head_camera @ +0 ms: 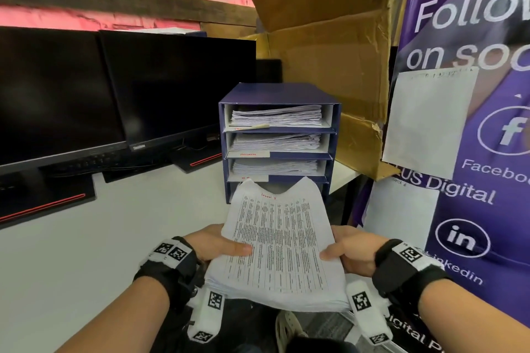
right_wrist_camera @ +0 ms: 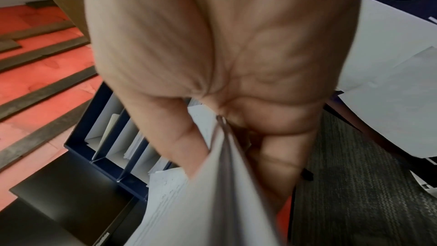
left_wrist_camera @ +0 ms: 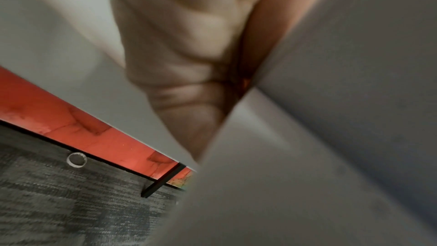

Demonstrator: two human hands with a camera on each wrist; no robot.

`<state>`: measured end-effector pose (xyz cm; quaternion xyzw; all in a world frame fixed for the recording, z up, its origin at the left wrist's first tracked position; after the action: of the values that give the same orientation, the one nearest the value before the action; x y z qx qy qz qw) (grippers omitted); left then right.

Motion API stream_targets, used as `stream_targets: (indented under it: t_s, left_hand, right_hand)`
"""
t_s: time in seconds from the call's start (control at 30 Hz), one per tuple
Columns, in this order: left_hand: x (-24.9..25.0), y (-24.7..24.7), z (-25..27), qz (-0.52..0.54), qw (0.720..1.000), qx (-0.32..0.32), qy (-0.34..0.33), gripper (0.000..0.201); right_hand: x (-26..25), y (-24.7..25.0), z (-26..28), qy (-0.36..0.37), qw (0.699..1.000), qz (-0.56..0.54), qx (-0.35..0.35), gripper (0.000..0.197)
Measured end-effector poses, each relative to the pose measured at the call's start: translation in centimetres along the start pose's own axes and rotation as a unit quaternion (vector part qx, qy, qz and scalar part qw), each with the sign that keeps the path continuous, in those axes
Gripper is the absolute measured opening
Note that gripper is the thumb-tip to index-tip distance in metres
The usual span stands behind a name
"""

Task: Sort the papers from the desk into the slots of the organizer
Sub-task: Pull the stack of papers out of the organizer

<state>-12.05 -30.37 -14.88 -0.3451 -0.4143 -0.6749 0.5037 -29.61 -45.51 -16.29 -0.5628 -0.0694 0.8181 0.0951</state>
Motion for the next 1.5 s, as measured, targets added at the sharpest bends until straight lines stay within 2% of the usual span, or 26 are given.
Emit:
stream_targets:
  t_s: [0.33,0.43,0.6,0.67,0.77,0.83,0.9,0.97,1.07,1.13,1.17,1.27,1.37,1.43,1.5]
  left_hand:
    - [-0.7,-0.6,-0.1,0.011,0.999,0.02,0.033,0.034]
    - [-0.6,0.3,0.2,0.021,0.998,0.043,0.034,0.03]
    - [0.0,1.6,0.5,0.05,0.996,0.074,0.028,0.034]
    - [0.1,2.1,0.4,0.06,0.994,0.085,0.029,0.046]
    - [0.0,2.7,-0.5,0.08,0.991,0.1,0.037,0.08]
    - [0.4,3.2,-1.2,0.076,0.99,0.111,0.046,0.08]
    - [0.6,4.2,-1.8,0.042,0.989,0.13,0.061,0.088]
    - [0.1,6.2,-3.3,0.035,0.985,0.151,0.075,0.107]
    - [-1.5,9.5,-5.6,0.025,0.973,0.197,0.12,0.128]
    - [0.1,9.6,-5.2,0.018,0.964,0.23,0.13,0.134]
    - [1.0,9.6,-4.9,0.014,0.96,0.25,0.128,0.13]
    - [2.0,10.2,-4.4,0.022,0.943,0.311,0.114,0.093]
    - [1.0,10.0,-4.7,0.104,0.942,0.304,0.097,0.082]
    - [1.0,9.6,-4.6,0.114,0.949,0.282,0.079,0.047]
    - [1.1,10.4,-3.9,0.058,0.952,0.292,0.078,0.028]
  right_hand:
    - [1.3,0.7,0.5,-0.079,0.994,0.05,0.055,0.041]
    - [0.4,0.6,0.6,-0.073,0.994,0.055,0.068,0.038]
    - [-1.3,1.4,0.6,-0.027,0.995,0.015,0.1,0.037]
    - [-1.7,2.0,0.5,-0.01,0.992,0.005,0.125,0.037]
    - [-1.8,3.8,0.2,0.014,0.979,-0.014,0.205,0.044]
    - [-1.6,5.3,0.1,0.025,0.967,-0.035,0.253,0.063]
    - [-1.8,5.5,0.2,0.035,0.964,-0.04,0.262,0.067]
    - [-2.0,5.0,0.2,0.005,0.97,-0.014,0.244,0.059]
    - [-2.0,4.5,-0.2,-0.059,0.976,0.032,0.206,0.03]
    - [-2.2,5.1,-0.7,-0.057,0.975,0.026,0.212,0.019]
    - [-2.5,5.4,-0.9,-0.044,0.974,0.013,0.222,0.017]
    - [-3.3,6.2,-2.1,-0.002,0.965,-0.032,0.261,0.017]
    - [-4.1,6.9,-3.4,0.025,0.951,-0.054,0.303,0.017]
    - [-4.7,7.2,-4.1,0.042,0.94,-0.066,0.332,0.016]
    - [-5.4,7.5,-4.7,0.069,0.93,-0.08,0.352,0.015]
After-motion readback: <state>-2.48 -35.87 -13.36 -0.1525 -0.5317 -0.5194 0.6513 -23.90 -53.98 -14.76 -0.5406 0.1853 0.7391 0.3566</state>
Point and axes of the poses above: each hand's wrist, its own z-axis away from the middle knuckle, its own y-axis out of the back of the hand, x = y × z, the point moved 8 cm from there along -z, towards the middle knuckle, and after that the axes turned 15 degrees about -x, right-handed, at the moved point
